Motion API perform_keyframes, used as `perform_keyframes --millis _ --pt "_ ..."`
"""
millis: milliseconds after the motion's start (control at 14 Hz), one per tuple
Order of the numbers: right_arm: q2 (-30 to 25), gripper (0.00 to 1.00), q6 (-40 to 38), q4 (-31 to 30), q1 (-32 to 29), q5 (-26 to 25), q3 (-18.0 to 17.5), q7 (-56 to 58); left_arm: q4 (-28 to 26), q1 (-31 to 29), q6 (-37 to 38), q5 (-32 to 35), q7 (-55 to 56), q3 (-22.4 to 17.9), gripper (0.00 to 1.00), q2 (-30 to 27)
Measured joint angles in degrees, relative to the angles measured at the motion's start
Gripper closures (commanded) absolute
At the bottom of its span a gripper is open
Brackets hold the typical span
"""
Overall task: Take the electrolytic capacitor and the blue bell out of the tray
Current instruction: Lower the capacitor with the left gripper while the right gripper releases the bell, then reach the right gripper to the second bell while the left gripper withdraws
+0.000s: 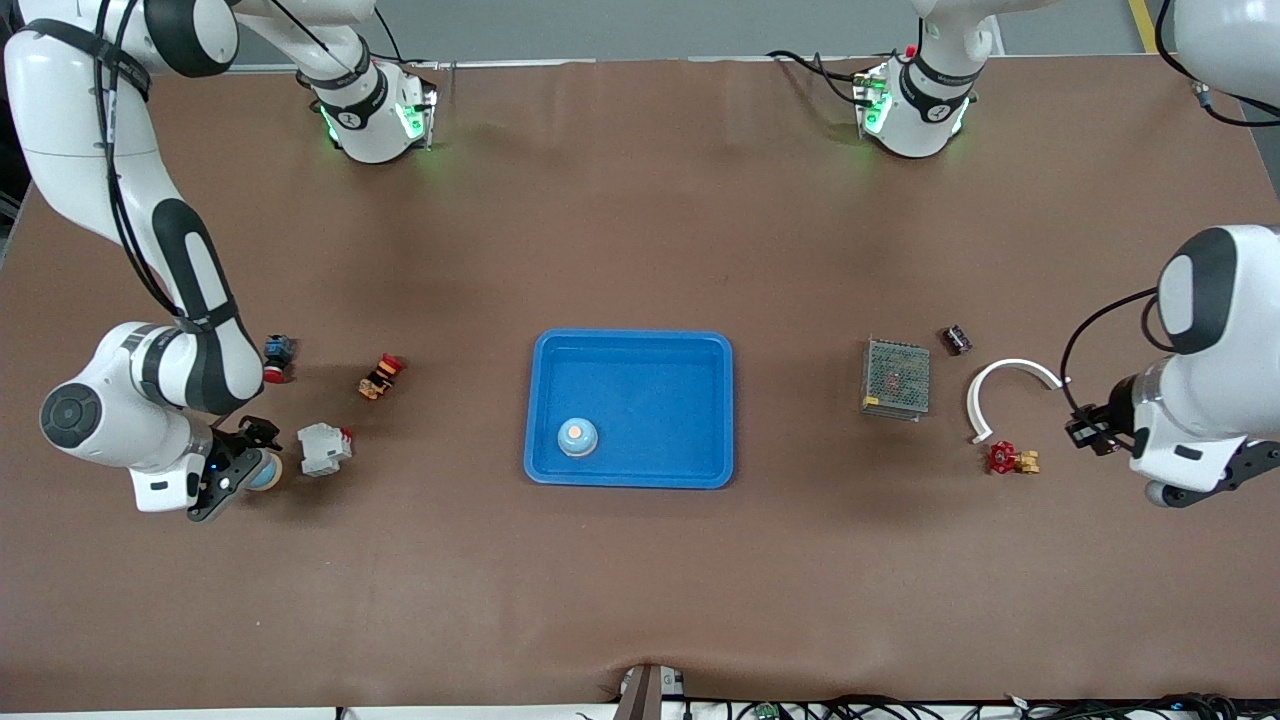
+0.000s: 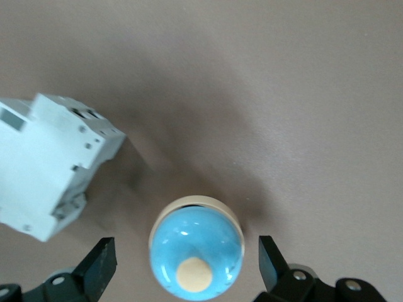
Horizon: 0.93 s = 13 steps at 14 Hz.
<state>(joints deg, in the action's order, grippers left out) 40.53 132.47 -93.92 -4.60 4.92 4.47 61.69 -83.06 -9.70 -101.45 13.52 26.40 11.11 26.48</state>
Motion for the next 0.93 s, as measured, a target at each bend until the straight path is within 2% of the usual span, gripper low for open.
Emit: perform_keyframes --millis 143,428,713,926 --pt "-1.3 0.0 -8.9 4.3 0.2 3.2 -0.4 -3.0 -1.6 -2.0 0.0 0.0 -2.5 0.0 1.0 0.0" --pt "-5.6 0.0 -23.7 13.0 4.7 4.0 -1.3 -24.5 -6.9 -4.9 -3.7 0.0 -4.6 0.0 1.0 0.0" --pt "-7.5 0.0 -26.5 15.5 13.6 4.0 -1.6 -54.3 -15.8 -7.7 -14.6 0.0 -4.8 -0.1 1.0 1.0" --pt "-7.6 0.0 -26.3 16.0 20.0 4.0 -1.6 -75.7 -19.7 -8.1 -19.5 0.0 -1.6 -0.1 1.0 2.7"
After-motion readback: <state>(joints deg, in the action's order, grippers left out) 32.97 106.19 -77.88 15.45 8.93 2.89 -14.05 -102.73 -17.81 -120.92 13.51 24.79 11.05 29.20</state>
